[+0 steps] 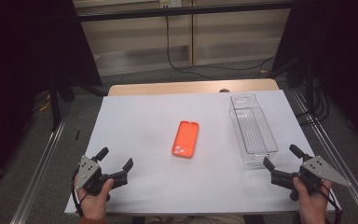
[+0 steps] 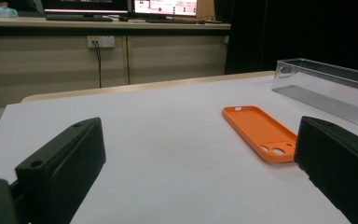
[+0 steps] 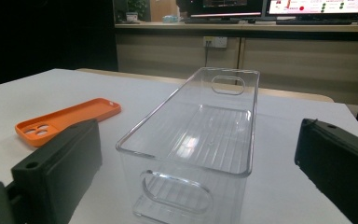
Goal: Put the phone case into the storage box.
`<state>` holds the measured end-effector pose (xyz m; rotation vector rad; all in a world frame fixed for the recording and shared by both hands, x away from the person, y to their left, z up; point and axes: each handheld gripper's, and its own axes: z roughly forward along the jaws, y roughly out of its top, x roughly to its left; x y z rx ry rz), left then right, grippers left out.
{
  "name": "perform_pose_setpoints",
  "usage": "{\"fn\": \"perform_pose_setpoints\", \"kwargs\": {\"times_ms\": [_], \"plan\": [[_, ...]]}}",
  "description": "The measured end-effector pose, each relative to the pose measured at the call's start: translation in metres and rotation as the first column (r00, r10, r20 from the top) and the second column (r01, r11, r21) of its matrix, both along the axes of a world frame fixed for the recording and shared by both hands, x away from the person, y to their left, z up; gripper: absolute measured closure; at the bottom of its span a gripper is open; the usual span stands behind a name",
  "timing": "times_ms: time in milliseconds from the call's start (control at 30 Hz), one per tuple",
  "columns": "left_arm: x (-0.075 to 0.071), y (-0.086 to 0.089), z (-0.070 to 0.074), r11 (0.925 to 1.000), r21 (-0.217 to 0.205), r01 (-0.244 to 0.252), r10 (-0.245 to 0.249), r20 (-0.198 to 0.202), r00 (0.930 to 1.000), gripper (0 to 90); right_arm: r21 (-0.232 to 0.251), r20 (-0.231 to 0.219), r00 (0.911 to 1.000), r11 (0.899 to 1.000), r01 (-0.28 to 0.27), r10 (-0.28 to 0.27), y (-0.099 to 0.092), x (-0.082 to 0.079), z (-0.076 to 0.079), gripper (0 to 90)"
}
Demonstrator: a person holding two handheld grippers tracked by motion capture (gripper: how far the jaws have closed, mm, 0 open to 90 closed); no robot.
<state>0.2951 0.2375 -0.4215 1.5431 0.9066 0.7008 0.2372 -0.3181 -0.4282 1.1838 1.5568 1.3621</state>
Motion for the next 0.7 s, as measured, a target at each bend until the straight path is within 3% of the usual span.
{"fn": "perform_pose_setpoints", "kwargs": {"times_ms": [400,700], "plan": [[0.003,-0.005,0.0,0.9998,-0.003,0.018,-0.018,-0.015,0.9997,2.0,0.001,0.002,1.0,1.0,-0.006,0.006,-0.001,0.0,-0.001,0.0],[0.005,-0.013,-0.001,0.997,-0.024,0.073,-0.074,-0.025,0.9969,2.8,0.002,0.001,0.9999,1.0,-0.011,0.011,-0.001,-0.003,0.0,0.0]]}}
